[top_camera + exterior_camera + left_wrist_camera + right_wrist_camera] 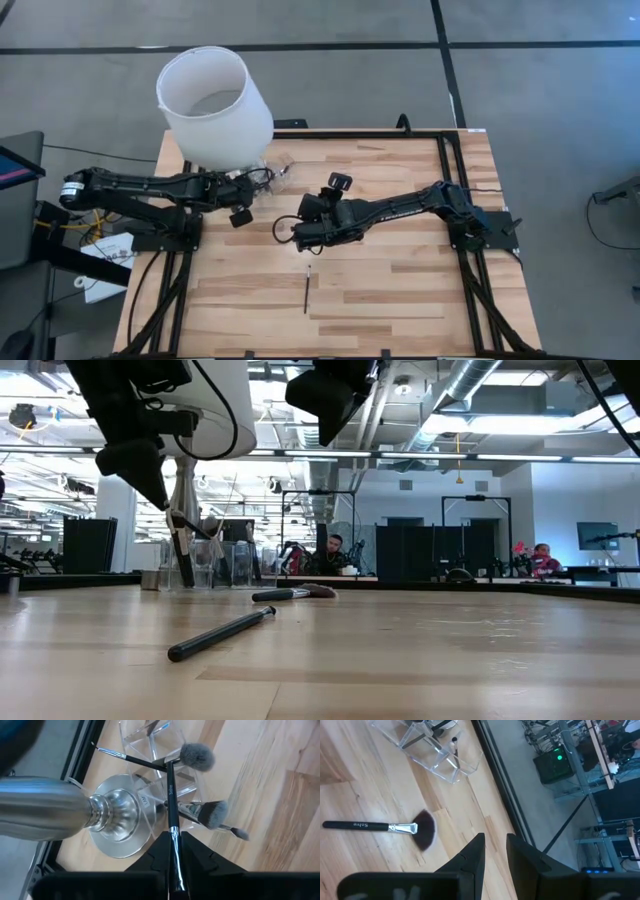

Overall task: Put items in baskets/containers
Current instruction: Put the black eyeshadow brush in the transparent organizer

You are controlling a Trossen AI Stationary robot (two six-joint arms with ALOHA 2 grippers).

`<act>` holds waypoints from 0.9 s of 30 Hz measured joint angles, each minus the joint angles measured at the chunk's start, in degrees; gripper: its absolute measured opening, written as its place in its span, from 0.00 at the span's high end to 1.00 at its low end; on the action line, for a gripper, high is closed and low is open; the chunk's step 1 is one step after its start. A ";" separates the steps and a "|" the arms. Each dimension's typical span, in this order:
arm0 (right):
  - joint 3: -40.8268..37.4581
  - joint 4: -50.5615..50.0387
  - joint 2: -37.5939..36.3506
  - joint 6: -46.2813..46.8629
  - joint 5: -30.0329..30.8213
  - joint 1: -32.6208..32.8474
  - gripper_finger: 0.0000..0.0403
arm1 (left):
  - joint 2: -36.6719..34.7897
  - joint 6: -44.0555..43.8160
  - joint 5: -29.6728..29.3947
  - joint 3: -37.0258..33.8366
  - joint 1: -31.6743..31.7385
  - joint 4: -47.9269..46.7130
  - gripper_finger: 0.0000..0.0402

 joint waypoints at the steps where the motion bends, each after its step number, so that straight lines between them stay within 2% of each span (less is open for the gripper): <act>1: 0.00 0.01 0.00 0.00 0.00 0.00 0.82 | 0.00 -0.02 0.00 0.00 0.00 0.06 0.92; 8: 0.00 0.01 0.00 0.00 0.00 0.00 0.82 | 0.00 0.00 0.42 0.00 -0.02 0.19 0.94; 15: 0.00 0.03 0.00 0.00 0.00 0.00 0.82 | 0.00 0.01 -4.37 0.00 -1.97 0.15 0.93; 27: 0.00 0.41 0.02 0.00 0.00 0.00 0.82 | -0.02 -0.79 -2.08 -0.02 -4.79 -0.44 0.93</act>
